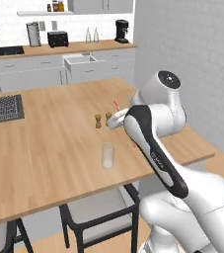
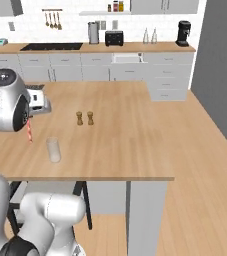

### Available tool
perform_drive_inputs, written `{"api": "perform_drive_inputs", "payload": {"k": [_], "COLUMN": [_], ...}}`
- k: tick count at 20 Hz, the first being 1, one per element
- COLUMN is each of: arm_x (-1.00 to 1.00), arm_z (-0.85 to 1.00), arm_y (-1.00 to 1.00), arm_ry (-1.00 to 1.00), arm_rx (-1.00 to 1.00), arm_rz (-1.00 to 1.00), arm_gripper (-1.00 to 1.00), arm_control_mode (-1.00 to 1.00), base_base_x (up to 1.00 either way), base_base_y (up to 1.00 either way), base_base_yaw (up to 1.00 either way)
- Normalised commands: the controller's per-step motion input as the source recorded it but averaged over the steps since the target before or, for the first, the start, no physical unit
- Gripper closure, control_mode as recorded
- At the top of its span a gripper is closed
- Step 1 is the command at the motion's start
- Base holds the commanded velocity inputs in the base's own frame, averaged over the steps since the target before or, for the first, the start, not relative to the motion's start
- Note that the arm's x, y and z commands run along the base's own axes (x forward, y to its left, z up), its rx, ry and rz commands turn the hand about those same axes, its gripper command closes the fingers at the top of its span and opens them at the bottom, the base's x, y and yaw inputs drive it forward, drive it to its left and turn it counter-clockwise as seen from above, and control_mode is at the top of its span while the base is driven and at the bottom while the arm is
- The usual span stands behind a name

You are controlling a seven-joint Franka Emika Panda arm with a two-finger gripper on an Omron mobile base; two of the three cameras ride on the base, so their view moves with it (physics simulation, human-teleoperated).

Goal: Take a straw from the drawer in front and place it inside the glass cup on the dining counter.

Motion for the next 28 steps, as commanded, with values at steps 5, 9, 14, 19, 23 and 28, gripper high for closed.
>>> {"api": "perform_drive_inputs", "payload": {"k": [5,9,14,19,23,28], "arm_x": [0.29,0.06,0.00,0.13,0.16,0.05], "arm_z": [0.06,0.00,0.00,0.00,-0.04,-0.01], "arm_y": [-0.02,0.00,0.00,0.00,0.00,-0.01], "arm_ry": [-0.06,-0.01,-0.07,-0.02,0.00,-0.02], "arm_rx": [0.29,0.38,0.33,0.16,0.00,0.00], "arm_rz": [0.45,0.38,0.34,0.26,0.23,0.21], "arm_gripper": [1.00,1.00,1.00,1.00,1.00,1.00], "arm_control_mode": [-1.00,-1.00,-1.00,-1.00,-1.00,-1.00], "base_base_x": [0.00,0.00,0.00,0.00,0.00,0.00], "base_base_y": [0.00,0.00,0.00,0.00,0.00,0.00], "base_base_yaw": [0.00,0.00,0.00,0.00,0.00,0.00]}}
